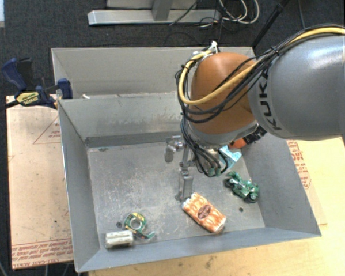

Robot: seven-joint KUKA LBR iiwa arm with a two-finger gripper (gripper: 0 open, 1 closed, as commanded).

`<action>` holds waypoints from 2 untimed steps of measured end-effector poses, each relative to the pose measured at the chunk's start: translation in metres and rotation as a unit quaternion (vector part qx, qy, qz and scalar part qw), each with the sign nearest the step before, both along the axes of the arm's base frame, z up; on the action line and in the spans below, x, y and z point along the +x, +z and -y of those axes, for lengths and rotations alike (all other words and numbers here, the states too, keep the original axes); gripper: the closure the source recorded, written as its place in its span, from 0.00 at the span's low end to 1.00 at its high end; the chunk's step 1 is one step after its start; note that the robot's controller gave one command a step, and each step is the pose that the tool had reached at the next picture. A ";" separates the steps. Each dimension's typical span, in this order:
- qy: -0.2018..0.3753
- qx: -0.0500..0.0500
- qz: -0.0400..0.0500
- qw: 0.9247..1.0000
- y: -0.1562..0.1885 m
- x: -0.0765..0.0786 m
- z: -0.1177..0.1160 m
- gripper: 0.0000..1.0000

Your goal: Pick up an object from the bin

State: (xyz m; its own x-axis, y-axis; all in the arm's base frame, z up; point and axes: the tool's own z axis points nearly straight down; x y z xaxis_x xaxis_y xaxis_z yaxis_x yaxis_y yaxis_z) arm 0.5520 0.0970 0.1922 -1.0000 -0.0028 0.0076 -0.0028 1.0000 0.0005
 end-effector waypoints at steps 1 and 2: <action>-0.001 0.000 0.004 1.000 0.005 0.002 0.000 0.00; 0.031 0.001 0.003 1.000 0.027 -0.010 0.040 0.00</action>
Offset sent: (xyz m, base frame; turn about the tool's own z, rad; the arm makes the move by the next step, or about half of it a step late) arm -0.0320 -0.1300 0.0772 -0.1751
